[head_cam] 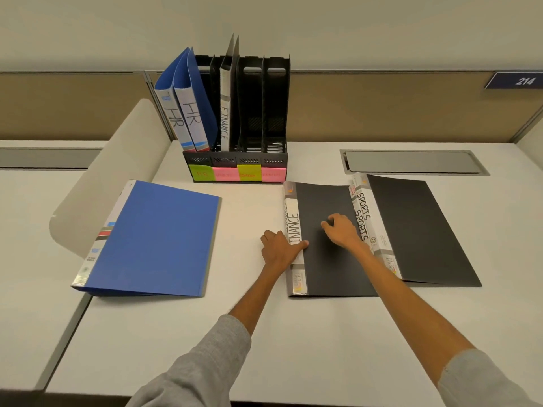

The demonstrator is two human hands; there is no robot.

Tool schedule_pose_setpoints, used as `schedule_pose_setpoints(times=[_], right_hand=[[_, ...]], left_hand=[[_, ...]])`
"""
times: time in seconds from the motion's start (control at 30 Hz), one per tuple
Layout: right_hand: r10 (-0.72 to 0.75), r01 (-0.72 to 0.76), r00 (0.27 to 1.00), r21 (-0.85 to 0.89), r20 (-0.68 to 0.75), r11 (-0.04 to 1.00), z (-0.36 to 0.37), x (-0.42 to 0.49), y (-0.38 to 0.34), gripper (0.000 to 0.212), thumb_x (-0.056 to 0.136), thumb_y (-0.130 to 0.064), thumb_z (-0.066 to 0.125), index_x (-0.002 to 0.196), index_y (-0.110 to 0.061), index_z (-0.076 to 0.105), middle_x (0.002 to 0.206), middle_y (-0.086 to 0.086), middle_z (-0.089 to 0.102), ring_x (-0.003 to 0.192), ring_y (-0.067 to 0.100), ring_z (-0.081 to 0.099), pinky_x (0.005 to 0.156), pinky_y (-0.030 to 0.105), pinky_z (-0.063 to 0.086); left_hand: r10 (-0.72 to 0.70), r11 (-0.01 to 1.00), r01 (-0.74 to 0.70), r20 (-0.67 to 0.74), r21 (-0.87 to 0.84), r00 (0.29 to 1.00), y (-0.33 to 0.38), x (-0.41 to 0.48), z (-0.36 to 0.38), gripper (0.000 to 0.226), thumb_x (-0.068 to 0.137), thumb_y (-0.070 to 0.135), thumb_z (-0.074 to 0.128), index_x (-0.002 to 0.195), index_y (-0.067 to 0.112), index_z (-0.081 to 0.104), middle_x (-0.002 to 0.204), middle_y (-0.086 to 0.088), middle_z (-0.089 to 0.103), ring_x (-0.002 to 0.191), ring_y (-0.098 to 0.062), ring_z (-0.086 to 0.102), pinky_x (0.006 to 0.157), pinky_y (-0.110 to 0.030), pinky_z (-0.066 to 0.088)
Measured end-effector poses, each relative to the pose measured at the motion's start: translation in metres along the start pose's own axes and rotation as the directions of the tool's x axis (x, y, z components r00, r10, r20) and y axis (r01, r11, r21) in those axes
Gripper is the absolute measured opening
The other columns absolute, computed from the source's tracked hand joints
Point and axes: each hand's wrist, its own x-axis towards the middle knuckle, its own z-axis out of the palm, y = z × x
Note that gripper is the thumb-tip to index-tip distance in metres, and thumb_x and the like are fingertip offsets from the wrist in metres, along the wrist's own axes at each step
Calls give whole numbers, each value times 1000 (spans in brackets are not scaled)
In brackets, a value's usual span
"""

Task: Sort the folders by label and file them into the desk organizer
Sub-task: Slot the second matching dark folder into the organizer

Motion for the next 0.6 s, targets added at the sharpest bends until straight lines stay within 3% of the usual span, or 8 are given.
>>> schedule_pose_setpoints(times=[0.27, 0.43, 0.6], right_hand=[[-52, 53, 998, -23, 36, 998, 7, -6, 13, 52, 92, -9, 54, 142, -4, 43, 146, 16, 40, 134, 32, 39, 112, 41, 34], [-74, 75, 996, -7, 55, 997, 7, -6, 19, 55, 91, -6, 53, 145, -6, 40, 149, 15, 38, 137, 31, 37, 114, 41, 33], [-70, 70, 997, 3, 17, 998, 6, -1, 19, 47, 96, -11, 49, 143, -7, 43, 147, 15, 41, 135, 31, 39, 113, 42, 34]], left_hand=[[-95, 984, 88, -37, -155, 995, 11, -8, 18, 74, 74, 50, 77, 130, 13, 45, 134, -9, 39, 127, -27, 36, 101, -40, 37], [-106, 865, 96, 8, -492, 994, 13, -6, 15, 65, 74, 22, 84, 124, 9, 45, 128, -12, 58, 110, -25, 60, 84, -31, 52], [-111, 815, 72, -33, -575, 993, 15, -6, 5, 67, 71, 23, 87, 126, 10, 52, 127, -9, 62, 105, -26, 66, 77, -32, 58]])
